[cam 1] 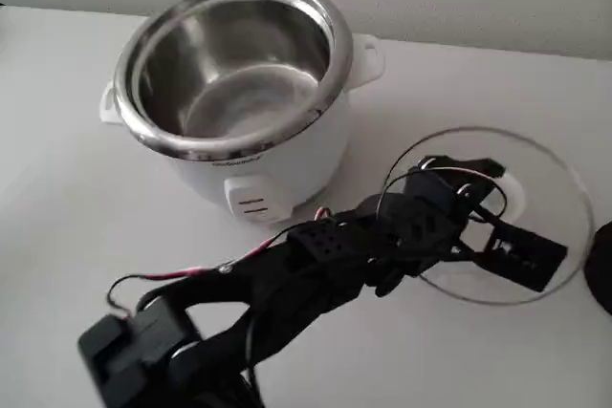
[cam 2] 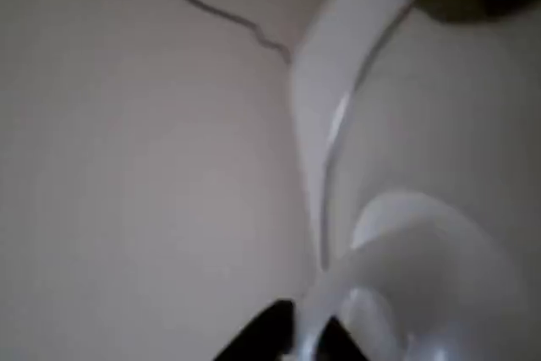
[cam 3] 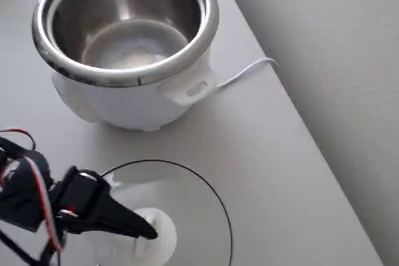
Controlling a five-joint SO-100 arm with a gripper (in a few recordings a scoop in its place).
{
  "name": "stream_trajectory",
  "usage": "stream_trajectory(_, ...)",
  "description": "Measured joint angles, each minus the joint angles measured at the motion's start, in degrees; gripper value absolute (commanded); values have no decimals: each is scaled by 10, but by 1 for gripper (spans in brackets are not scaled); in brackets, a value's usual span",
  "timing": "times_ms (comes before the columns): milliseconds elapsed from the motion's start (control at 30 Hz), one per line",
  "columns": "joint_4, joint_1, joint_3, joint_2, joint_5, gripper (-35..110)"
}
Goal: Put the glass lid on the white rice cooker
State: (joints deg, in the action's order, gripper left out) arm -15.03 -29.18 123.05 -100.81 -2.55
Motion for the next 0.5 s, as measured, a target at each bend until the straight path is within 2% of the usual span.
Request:
stream_trajectory(333,75,-1,-36,-87,-13,0)
stream_trajectory(500,141,11,-109,-113,-20,0)
